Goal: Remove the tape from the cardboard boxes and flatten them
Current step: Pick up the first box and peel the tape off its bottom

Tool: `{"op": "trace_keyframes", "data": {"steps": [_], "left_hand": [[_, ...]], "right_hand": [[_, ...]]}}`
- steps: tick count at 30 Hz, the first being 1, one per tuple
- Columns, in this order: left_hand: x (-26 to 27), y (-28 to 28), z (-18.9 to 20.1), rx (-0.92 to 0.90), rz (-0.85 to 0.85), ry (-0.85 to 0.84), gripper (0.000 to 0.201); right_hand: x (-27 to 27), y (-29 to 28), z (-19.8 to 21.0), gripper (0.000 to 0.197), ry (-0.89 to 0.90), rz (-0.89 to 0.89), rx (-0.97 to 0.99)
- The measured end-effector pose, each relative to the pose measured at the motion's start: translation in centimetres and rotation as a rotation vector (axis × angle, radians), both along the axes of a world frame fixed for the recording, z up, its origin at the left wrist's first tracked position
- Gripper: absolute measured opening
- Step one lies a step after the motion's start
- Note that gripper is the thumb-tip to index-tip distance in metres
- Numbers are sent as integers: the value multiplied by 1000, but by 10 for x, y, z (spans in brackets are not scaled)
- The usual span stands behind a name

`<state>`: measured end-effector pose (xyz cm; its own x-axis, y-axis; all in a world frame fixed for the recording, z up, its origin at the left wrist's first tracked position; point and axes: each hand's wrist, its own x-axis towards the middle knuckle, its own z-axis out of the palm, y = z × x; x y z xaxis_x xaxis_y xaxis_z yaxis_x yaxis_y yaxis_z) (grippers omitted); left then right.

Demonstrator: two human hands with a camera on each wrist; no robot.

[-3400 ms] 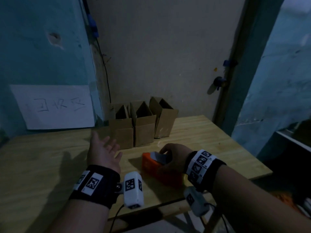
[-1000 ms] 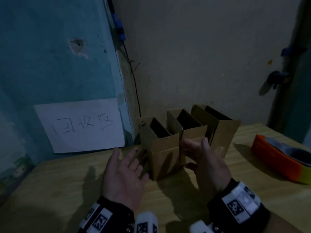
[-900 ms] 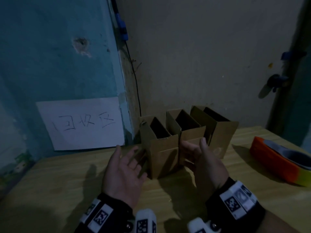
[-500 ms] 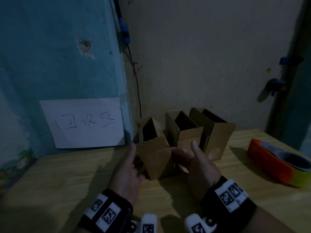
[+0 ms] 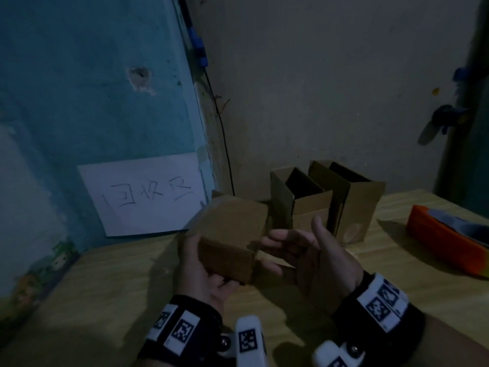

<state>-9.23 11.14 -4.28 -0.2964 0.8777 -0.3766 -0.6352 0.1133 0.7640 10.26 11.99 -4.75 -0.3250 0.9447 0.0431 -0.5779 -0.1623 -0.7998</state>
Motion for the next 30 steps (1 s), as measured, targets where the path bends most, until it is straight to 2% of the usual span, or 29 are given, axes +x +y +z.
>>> {"op": "trace_keyframes", "data": {"steps": [3,7,11,14,18,25,30], "left_hand": [[-1,0,2,-12,29,-65,69],[-10,6,4,-44,7,-116,78],[-24,5,10,-26,-113,-87,61],[-34,2,11,53,-182,-80,59],[-33,-1,12,65,-201,-45,57],[-29,0,12,58,-263,-10,63],[-28,5,13,14,-250,27,64]], "right_hand": [[4,7,0,69,-49,-68,-61],[7,16,2,68,-47,-44,-126],[8,19,2,67,-43,31,-164],[8,20,-2,61,-66,70,-160],[7,23,-11,54,-121,119,-110],[14,30,-23,79,-190,172,64],[14,29,-24,77,-183,135,45]]}}
